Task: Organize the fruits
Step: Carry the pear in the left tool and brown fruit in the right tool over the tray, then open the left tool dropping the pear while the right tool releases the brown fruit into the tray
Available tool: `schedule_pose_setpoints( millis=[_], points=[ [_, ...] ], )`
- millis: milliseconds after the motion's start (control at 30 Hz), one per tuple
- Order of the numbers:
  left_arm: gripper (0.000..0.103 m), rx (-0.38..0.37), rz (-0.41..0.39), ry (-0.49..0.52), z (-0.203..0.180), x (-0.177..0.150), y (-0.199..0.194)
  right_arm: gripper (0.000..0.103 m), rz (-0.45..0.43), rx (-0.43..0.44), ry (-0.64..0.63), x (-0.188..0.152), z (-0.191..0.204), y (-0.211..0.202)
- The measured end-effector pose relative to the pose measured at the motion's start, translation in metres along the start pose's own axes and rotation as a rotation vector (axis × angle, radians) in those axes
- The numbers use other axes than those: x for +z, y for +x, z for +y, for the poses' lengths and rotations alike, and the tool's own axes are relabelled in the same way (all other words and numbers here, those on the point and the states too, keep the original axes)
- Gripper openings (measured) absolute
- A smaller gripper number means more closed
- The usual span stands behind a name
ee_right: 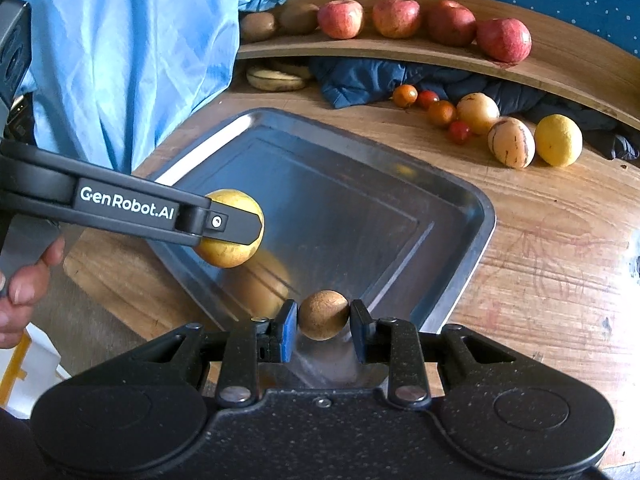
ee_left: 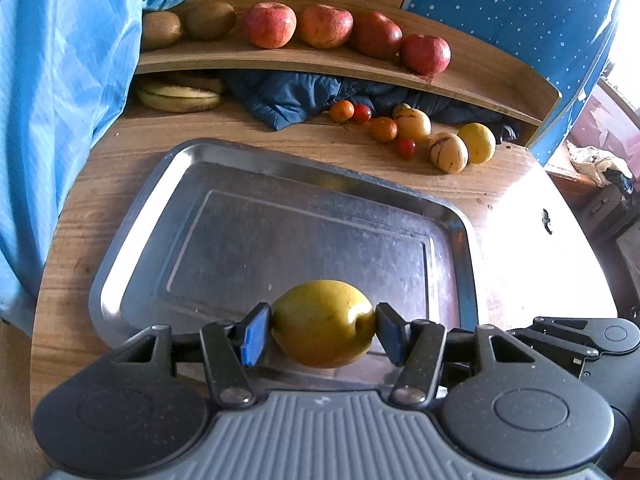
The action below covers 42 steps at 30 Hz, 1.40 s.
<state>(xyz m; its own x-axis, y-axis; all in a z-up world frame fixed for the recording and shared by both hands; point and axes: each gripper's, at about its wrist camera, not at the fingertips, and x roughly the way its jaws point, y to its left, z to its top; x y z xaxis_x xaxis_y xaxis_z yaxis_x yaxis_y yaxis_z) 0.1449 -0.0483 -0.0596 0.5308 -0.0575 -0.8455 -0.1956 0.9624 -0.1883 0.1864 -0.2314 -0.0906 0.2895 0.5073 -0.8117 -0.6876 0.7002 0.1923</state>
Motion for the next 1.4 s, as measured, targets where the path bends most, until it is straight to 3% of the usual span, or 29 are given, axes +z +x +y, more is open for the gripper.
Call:
schedule_pose_setpoints(
  millis=[667,767,900,1067,1133,1400],
  points=[
    [0.061,0.029,-0.002,0.017,-0.013,-0.018,-0.007,0.035,-0.007,0.003,0.000,-0.028,-0.011,-0.017],
    [0.065,0.037,-0.003,0.029,-0.017,-0.022,-0.012,0.047,-0.020,0.008,-0.012,-0.029,-0.011,-0.022],
    [0.085,0.044,-0.015,0.039,-0.021,-0.029,-0.024,0.061,-0.036,0.014,-0.022,-0.031,-0.012,-0.030],
    [0.101,0.052,0.006,0.076,-0.022,-0.037,-0.038,0.083,-0.035,0.021,-0.027,-0.032,-0.014,-0.039],
    [0.102,0.068,0.022,0.088,-0.022,-0.040,-0.041,0.090,-0.018,0.018,-0.020,-0.033,-0.016,-0.040],
    [0.103,0.142,0.128,0.129,-0.023,-0.041,-0.037,0.098,0.046,-0.073,0.052,-0.037,-0.030,-0.036]
  ],
)
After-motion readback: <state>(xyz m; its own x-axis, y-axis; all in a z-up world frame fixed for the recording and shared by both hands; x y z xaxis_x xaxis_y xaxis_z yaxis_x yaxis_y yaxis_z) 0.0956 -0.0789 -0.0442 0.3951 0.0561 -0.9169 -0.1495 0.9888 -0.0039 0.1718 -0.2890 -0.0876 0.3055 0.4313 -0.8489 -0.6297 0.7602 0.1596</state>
